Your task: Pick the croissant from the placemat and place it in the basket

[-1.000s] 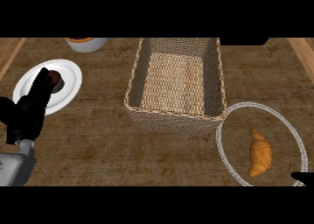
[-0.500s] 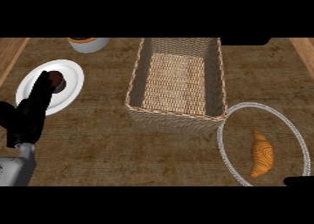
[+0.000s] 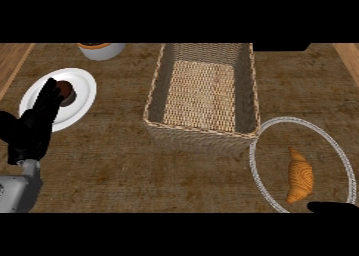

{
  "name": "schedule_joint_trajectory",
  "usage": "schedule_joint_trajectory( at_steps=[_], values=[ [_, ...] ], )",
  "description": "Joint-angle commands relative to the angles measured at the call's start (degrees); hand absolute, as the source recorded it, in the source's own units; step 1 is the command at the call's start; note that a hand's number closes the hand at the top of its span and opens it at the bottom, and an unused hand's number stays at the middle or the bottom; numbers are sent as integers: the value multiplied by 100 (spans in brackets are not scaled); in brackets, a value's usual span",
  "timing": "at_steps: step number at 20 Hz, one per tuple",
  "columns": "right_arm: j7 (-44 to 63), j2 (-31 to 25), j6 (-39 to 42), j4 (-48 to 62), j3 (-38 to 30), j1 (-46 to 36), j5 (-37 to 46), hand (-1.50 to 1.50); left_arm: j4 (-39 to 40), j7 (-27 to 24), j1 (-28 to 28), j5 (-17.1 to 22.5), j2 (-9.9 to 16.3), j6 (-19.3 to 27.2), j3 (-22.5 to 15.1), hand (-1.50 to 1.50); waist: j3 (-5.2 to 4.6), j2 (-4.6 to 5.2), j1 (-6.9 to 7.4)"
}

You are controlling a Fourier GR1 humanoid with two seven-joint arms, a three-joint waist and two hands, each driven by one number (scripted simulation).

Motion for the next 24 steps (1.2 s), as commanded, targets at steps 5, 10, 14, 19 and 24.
schedule_joint_trajectory(
  at_steps=[5, 10, 14, 19, 24],
  values=[
    [-532, 949, -326, 585, 169, 239, 955, -150, -161, 476, -227, -193, -123, -96, 178, 0, 4, 2, -10],
    [-901, 1330, -513, 720, 272, 526, 1503, -150, 146, -98, 26, -350, -340, -250, 305, 0, 3, 1, -13],
    [-987, 1606, -442, 862, 147, 307, 1684, -150, 288, -174, -6, -230, -313, -564, 572, 0, 2, 2, -7],
    [-1078, 2080, -371, 1226, 239, 34, 1990, -150, 120, -30, -112, -533, -503, -470, 501, 0, 3, 3, 4],
    [-1593, 2297, -579, 1923, -128, -160, 1916, -150, 92, -48, -51, -662, -535, -603, 608, 0, 3, 5, 11]
  ],
)
